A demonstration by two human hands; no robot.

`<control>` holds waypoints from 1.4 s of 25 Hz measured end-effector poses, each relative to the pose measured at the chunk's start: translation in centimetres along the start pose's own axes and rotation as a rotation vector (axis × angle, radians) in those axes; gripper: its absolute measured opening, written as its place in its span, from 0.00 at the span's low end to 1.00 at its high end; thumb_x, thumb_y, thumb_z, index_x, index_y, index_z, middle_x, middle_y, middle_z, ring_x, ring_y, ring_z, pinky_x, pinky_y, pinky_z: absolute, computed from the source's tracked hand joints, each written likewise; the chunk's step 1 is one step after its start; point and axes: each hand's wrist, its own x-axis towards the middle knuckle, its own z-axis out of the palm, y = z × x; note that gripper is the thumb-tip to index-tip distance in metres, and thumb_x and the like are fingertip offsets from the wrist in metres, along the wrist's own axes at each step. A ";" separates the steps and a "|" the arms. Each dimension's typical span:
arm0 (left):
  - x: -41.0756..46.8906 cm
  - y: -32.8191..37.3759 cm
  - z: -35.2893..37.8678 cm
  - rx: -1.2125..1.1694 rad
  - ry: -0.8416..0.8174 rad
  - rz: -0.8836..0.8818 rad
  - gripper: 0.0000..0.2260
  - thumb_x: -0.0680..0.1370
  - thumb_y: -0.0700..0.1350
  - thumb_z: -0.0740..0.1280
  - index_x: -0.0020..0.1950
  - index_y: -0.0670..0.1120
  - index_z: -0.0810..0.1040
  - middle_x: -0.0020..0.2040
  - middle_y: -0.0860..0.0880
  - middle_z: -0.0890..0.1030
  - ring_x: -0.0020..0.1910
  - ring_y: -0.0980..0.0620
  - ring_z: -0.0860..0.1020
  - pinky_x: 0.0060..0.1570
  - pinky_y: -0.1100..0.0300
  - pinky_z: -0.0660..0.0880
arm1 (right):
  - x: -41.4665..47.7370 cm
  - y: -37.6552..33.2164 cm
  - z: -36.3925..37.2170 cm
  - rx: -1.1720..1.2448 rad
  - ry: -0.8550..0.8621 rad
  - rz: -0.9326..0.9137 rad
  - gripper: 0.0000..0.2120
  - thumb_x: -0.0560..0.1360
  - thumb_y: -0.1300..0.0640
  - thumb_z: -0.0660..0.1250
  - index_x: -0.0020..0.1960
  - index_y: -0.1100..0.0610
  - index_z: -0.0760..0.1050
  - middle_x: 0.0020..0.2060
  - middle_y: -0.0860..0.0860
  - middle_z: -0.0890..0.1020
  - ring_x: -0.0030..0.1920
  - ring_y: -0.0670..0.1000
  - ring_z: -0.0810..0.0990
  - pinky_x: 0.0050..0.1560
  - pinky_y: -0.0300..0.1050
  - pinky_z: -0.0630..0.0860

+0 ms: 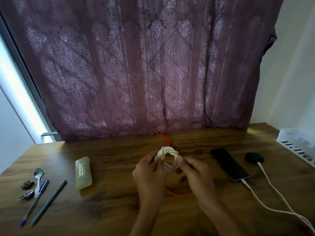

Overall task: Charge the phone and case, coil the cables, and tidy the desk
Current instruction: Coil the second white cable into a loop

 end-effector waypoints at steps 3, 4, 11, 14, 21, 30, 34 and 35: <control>0.3 -0.5 -0.2 0.071 -0.026 0.038 0.07 0.74 0.44 0.69 0.50 0.47 0.82 0.41 0.51 0.83 0.35 0.61 0.78 0.34 0.78 0.67 | 0.4 -1.0 -1.0 0.040 -0.095 0.126 0.19 0.78 0.51 0.60 0.31 0.56 0.73 0.31 0.54 0.78 0.32 0.46 0.75 0.33 0.40 0.72; 0.5 -0.6 -0.3 0.072 -0.027 0.026 0.07 0.74 0.44 0.69 0.51 0.47 0.83 0.41 0.50 0.84 0.36 0.61 0.78 0.34 0.78 0.67 | 0.4 -1.3 -1.3 0.016 -0.147 0.121 0.18 0.78 0.50 0.60 0.31 0.56 0.72 0.30 0.50 0.76 0.31 0.45 0.74 0.31 0.37 0.71; 1.6 -1.5 -0.7 -0.310 -0.101 -0.329 0.06 0.74 0.42 0.68 0.48 0.45 0.84 0.41 0.47 0.85 0.44 0.48 0.82 0.50 0.47 0.79 | 0.8 -0.2 -2.7 -0.443 -0.047 -0.272 0.06 0.71 0.61 0.71 0.39 0.50 0.80 0.34 0.43 0.82 0.40 0.39 0.79 0.39 0.28 0.72; 1.3 -1.0 -0.7 -0.469 -0.176 -0.450 0.08 0.75 0.40 0.67 0.48 0.37 0.82 0.39 0.42 0.83 0.41 0.47 0.80 0.48 0.50 0.77 | 0.5 0.4 -1.5 -0.359 0.073 -0.297 0.10 0.73 0.63 0.68 0.41 0.48 0.78 0.32 0.42 0.82 0.36 0.37 0.81 0.37 0.28 0.74; 0.4 -1.6 -0.3 -0.294 -0.139 -0.349 0.09 0.67 0.55 0.71 0.45 0.54 0.84 0.38 0.51 0.85 0.44 0.49 0.83 0.51 0.46 0.78 | 0.3 1.5 0.9 0.269 0.169 0.013 0.04 0.75 0.65 0.66 0.46 0.60 0.78 0.38 0.53 0.85 0.40 0.51 0.85 0.36 0.42 0.80; -0.1 -2.5 0.2 -0.106 -0.173 -0.244 0.05 0.75 0.45 0.68 0.48 0.51 0.82 0.39 0.52 0.83 0.37 0.57 0.82 0.42 0.56 0.80 | 0.9 0.2 2.1 0.645 0.279 0.317 0.06 0.74 0.71 0.63 0.48 0.64 0.76 0.42 0.60 0.83 0.40 0.53 0.83 0.37 0.42 0.81; 0.5 -3.9 -0.4 -0.211 -0.162 -0.319 0.03 0.74 0.46 0.70 0.45 0.51 0.83 0.40 0.49 0.85 0.43 0.49 0.83 0.48 0.45 0.79 | 0.8 -0.2 1.3 0.640 0.055 0.455 0.05 0.74 0.69 0.62 0.46 0.63 0.76 0.37 0.56 0.85 0.39 0.52 0.84 0.40 0.43 0.81; 0.7 -4.0 -0.6 -0.246 -0.154 -0.332 0.03 0.73 0.45 0.70 0.45 0.48 0.83 0.40 0.48 0.85 0.43 0.48 0.83 0.48 0.46 0.80 | 0.8 -0.1 1.0 0.549 -0.001 0.442 0.05 0.75 0.67 0.63 0.45 0.61 0.77 0.37 0.54 0.86 0.40 0.51 0.84 0.42 0.44 0.80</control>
